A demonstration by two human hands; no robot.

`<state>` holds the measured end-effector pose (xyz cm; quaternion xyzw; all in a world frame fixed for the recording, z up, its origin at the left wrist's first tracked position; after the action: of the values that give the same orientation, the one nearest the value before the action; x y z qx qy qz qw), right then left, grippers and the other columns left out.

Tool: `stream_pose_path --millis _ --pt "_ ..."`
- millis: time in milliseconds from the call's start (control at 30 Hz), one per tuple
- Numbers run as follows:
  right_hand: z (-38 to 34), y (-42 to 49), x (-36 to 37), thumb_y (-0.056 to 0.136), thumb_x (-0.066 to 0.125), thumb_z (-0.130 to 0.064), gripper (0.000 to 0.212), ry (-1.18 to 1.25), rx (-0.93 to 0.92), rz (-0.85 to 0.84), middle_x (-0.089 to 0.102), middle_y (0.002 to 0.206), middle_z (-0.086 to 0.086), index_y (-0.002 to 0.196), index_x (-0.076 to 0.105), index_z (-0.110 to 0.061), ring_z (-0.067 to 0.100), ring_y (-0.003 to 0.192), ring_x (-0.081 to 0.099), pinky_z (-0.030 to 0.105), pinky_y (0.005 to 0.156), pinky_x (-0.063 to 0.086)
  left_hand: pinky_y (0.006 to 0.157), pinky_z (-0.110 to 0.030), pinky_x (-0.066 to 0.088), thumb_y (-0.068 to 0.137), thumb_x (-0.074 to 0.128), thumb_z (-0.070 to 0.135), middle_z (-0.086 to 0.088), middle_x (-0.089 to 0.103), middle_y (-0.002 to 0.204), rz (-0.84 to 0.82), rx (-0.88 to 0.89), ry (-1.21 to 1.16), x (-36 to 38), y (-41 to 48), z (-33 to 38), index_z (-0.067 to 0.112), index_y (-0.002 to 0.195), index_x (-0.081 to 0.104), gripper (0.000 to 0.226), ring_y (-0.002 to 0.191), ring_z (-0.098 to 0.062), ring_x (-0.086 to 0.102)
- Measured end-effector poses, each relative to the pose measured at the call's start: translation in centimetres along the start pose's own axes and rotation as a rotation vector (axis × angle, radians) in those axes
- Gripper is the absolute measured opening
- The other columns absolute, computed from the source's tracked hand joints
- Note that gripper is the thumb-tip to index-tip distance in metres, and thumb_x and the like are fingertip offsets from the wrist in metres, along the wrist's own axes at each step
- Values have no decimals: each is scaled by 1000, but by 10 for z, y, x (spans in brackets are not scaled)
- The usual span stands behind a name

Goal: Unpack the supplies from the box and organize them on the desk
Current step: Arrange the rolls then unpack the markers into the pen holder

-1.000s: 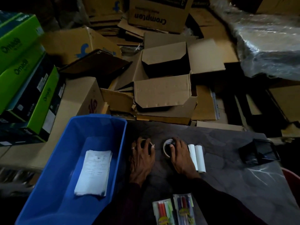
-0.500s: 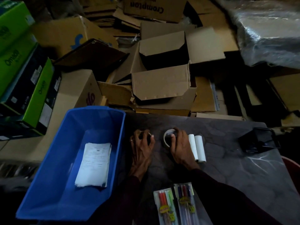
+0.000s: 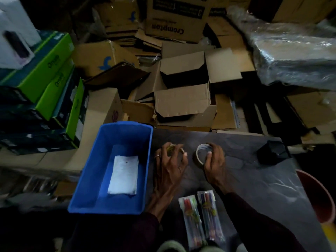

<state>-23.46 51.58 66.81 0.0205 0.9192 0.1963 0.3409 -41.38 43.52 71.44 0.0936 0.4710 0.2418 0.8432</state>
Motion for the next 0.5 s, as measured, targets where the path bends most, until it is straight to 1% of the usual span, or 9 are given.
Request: stream_pose_path --millis 67,100,133,200,300,367,433,500 --pt "-15 -18 -9 99 35 -20 36 10 0 18 60 120 13 122 57 -3 24 112 55 38 99 44 99 -41 47 94 51 38 -9 54 129 31 31 -23 -37 -22 6 25 121 62 32 118 -26 53" --pt "-23 -27 -14 99 36 -18 34 5 -8 23 60 121 13 122 57 -3 26 113 55 37 101 43 101 -40 45 94 52 38 -9 55 129 46 47 -26 -54 -34 7 25 121 63 33 119 -24 53" --pt "-32 -39 -16 99 37 -16 33 6 -8 19 61 121 13 122 57 -3 28 113 56 34 102 41 101 -39 43 94 53 38 -8 57 129 60 55 -17 -71 -47 4 25 122 63 33 119 -24 53" --pt "-53 -64 -17 99 39 -15 31 29 0 -11 62 120 12 122 57 -4 27 111 57 25 99 39 97 -42 46 93 57 39 -7 60 126 92 45 4 -99 -70 -11 26 120 65 32 116 -26 58" --pt "-85 -113 -9 100 37 -20 34 87 -35 -51 61 121 10 122 57 -3 23 113 57 22 102 37 91 -44 49 89 64 38 -6 64 120 173 28 39 -132 -112 -42 26 113 72 27 110 -26 62" --pt "-104 -149 3 100 37 -23 36 107 -53 -100 61 122 9 123 57 -4 22 113 57 26 104 40 92 -45 49 87 66 36 -7 63 122 147 26 74 -148 -140 -64 26 114 71 29 110 -28 62" --pt "-118 -185 18 101 38 -25 37 116 -76 -144 62 120 10 123 58 -3 25 111 59 34 102 44 90 -47 50 85 66 37 -9 63 123 106 7 149 -155 -168 -90 28 116 70 32 108 -32 63" --pt "-130 -217 34 102 37 -25 39 95 -114 -180 63 118 14 121 59 1 29 109 61 38 99 46 87 -48 51 84 67 36 -9 64 122 64 -34 202 -158 -193 -119 28 116 71 33 106 -33 63"
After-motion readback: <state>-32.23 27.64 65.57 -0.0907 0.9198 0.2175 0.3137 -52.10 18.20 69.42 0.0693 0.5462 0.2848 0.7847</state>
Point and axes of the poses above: each hand's wrist, its own y-axis towards the middle knuckle, its own x-axis out of the palm, z = x × y, the point moved 6 cm from there along y, towards the middle knuckle
